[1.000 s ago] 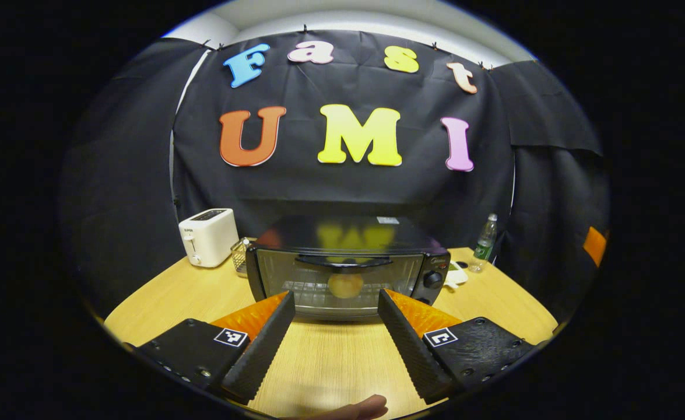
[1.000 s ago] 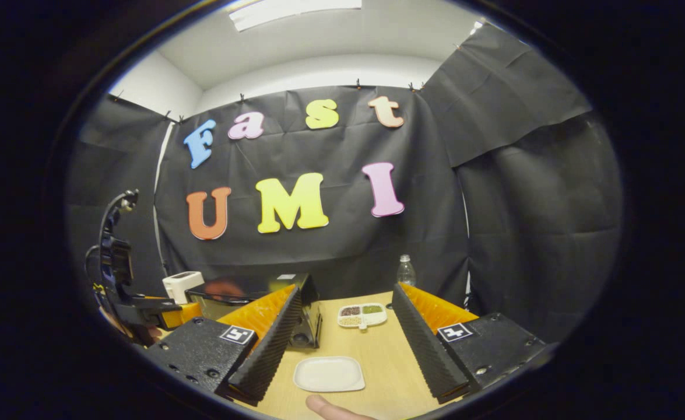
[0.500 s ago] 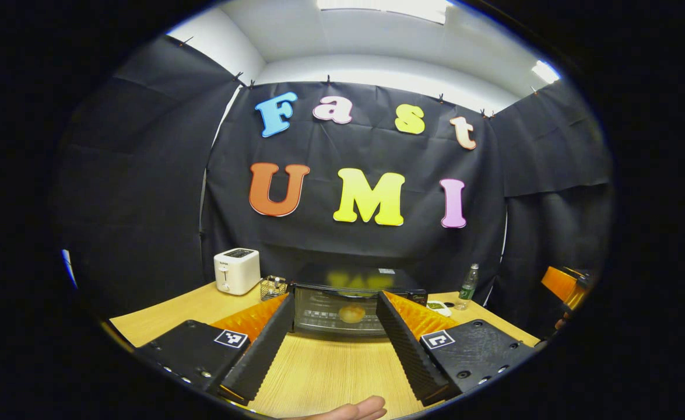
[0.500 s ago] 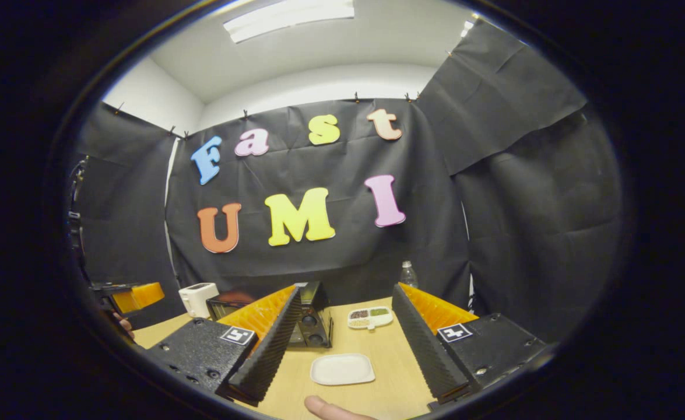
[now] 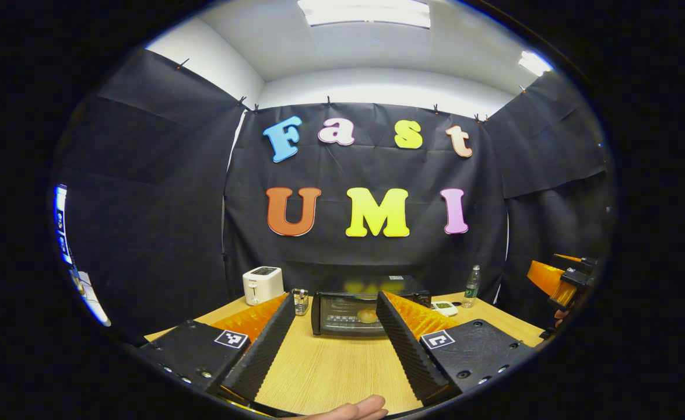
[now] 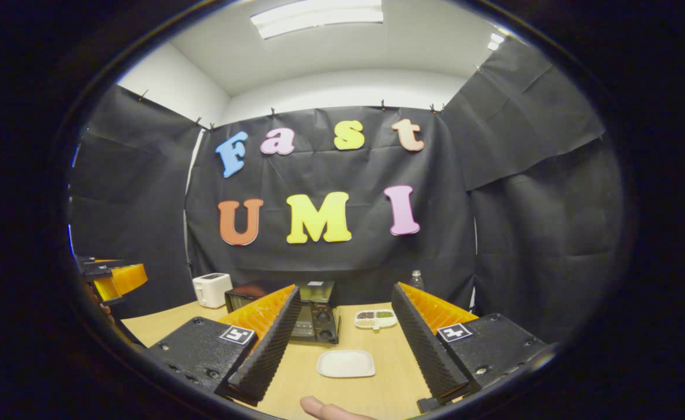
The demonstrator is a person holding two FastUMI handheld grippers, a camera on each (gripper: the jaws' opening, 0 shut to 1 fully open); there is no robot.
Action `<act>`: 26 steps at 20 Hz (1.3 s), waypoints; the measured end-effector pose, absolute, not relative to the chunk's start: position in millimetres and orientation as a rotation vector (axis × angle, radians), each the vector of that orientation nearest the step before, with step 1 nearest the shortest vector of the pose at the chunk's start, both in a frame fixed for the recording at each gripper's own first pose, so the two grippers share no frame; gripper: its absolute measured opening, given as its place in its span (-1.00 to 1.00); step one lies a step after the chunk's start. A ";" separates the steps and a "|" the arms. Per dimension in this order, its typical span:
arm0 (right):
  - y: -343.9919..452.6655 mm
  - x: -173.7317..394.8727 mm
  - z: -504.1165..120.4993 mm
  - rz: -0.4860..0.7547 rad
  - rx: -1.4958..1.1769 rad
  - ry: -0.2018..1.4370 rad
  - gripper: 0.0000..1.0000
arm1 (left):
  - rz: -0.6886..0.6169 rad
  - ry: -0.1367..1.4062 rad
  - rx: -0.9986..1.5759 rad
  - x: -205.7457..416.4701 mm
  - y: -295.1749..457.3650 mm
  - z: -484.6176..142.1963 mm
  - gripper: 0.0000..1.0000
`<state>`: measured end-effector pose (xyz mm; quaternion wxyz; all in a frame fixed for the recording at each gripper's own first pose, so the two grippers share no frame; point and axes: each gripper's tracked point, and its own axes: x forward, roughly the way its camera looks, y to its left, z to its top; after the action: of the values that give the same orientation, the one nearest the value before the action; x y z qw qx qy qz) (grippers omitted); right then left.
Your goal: Open the electric oven with the left hand, put the food in, and close the electric oven.
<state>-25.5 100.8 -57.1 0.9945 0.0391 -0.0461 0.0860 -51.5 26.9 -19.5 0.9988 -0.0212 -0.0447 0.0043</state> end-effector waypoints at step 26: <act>83.3 -48.6 -78.5 0.213 0.072 -0.033 0.90 | -0.055 -0.047 0.073 -72.9 -2.7 -25.4 0.87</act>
<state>-48.6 83.3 -78.5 0.9935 0.0360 -0.0167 0.1064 -72.9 -2.7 -25.4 0.9987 0.0365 -0.0237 -0.0274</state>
